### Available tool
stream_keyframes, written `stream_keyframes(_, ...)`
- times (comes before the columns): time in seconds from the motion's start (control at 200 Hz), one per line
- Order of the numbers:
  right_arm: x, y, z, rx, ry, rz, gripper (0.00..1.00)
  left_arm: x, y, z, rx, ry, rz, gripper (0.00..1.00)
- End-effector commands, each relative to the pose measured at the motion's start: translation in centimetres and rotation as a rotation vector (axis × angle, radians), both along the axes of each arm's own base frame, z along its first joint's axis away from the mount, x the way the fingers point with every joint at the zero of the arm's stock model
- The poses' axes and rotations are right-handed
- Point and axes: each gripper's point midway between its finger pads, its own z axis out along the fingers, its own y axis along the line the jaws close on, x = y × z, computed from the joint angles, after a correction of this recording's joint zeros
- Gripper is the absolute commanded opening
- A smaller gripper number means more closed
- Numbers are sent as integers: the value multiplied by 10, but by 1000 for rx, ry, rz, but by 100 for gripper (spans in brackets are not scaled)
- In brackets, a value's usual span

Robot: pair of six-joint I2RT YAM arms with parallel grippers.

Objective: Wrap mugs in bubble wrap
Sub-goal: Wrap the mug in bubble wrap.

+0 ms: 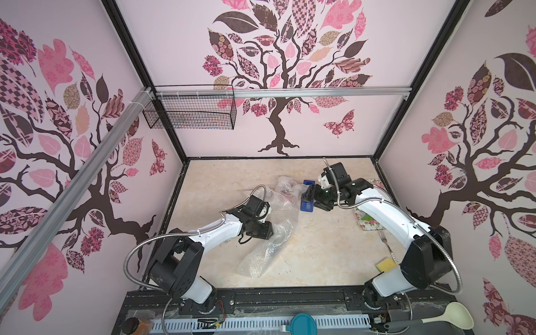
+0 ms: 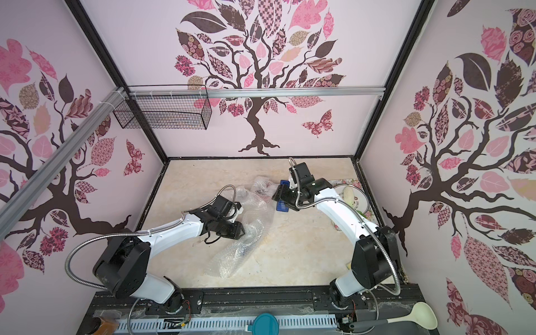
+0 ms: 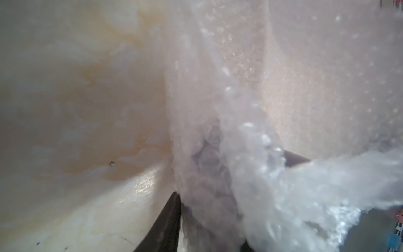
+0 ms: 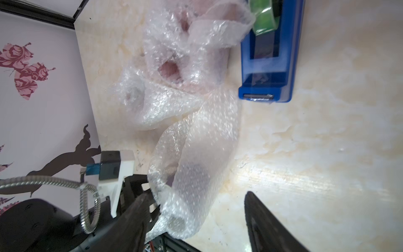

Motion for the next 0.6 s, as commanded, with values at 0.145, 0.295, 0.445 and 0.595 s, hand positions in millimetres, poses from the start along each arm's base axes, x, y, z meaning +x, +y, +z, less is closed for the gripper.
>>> stream_keyframes(0.145, -16, -7, -68, -110, 106, 81, 68, -24, -20, -12, -7, 11, -183, 36)
stream_keyframes(0.295, -30, -49, -88, -285, 153, -20, 67, -16, -30, -3, -20, -5, -205, 36)
stream_keyframes(0.445, -26, -72, -89, -294, 106, -106, 68, -11, -38, 0, -32, -8, -212, 35)
stream_keyframes(0.595, -34, -81, -111, -270, 199, -138, 68, -9, -39, 1, -26, -2, -211, 35)
